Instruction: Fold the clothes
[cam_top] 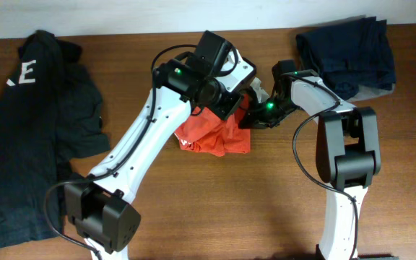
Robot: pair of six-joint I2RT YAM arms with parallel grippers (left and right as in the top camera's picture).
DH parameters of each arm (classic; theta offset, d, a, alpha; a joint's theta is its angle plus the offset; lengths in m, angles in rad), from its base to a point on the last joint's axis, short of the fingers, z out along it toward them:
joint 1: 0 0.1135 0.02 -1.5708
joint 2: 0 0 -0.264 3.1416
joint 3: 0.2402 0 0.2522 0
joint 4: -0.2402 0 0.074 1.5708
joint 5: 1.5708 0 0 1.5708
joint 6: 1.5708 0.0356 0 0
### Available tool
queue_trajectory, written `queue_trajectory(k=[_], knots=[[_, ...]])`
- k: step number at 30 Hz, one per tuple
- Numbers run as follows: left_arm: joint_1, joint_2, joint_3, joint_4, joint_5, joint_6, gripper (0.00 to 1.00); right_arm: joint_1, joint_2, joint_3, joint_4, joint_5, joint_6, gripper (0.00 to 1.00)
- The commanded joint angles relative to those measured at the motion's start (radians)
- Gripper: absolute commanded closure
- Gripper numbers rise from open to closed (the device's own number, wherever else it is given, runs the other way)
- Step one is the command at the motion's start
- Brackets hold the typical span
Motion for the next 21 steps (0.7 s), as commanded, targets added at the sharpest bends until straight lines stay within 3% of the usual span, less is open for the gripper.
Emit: queue_trajectory(k=[1, 9, 18, 19, 21], knots=[[-0.009, 0.057, 0.022, 0.004, -0.016, -0.043, 0.99, 0.004, 0.019, -0.009, 0.003, -0.025, -0.002, 0.96], [-0.010, 0.086, 0.022, 0.014, -0.016, -0.046, 0.99, -0.043, 0.012, 0.038, 0.003, -0.141, 0.000, 0.96], [-0.010, 0.086, 0.022, 0.032, -0.011, -0.046, 0.97, -0.194, -0.043, 0.262, -0.096, -0.155, 0.044, 0.96], [-0.010, 0.086, 0.022, 0.032, -0.005, -0.046, 0.85, -0.207, -0.043, 0.283, -0.111, -0.155, 0.044, 0.96], [-0.010, 0.086, 0.022, 0.033, 0.016, -0.046, 0.50, -0.230, -0.043, 0.314, -0.132, -0.156, 0.044, 0.94]])
